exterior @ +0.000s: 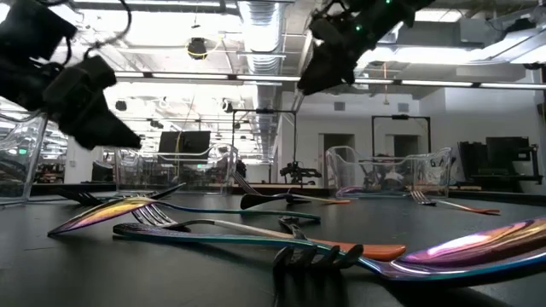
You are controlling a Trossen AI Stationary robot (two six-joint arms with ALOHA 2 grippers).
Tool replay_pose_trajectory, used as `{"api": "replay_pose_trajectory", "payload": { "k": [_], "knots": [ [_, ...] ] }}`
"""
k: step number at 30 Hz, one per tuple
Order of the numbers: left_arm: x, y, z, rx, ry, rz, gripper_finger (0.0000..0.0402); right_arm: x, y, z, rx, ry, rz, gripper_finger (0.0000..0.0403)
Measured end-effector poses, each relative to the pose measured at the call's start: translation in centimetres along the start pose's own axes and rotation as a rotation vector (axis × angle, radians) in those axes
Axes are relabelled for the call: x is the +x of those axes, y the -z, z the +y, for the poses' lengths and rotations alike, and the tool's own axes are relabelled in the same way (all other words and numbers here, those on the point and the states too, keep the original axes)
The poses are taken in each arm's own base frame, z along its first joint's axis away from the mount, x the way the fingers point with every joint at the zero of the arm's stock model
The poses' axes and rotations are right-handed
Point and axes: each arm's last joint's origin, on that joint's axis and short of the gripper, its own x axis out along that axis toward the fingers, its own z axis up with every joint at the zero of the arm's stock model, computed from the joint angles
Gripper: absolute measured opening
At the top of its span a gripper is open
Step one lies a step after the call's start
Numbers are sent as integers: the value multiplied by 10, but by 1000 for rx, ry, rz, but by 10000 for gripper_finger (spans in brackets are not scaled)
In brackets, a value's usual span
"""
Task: Sort silverware by color (type)
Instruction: Put the blue spoon into top right transparent bin
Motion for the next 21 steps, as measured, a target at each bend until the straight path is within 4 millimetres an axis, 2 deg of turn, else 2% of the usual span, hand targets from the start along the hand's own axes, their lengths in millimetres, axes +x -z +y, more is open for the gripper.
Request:
{"api": "replay_pose_trajectory", "payload": {
  "k": [7, 12, 16, 21],
  "knots": [
    [14, 2, -8, -20, -8, 234, 128, 38, 23, 19, -45, -23, 138, 184],
    [25, -7, -16, 45, -6, 296, 128, 58, 35, 24, -43, -26, 187, 178],
    [34, -19, -25, 127, 12, 272, 128, 67, 38, 30, -14, -43, 178, 173],
    [48, -29, -29, 153, 17, 230, 128, 74, 35, 47, 63, -164, 111, 171]
  ]
}}
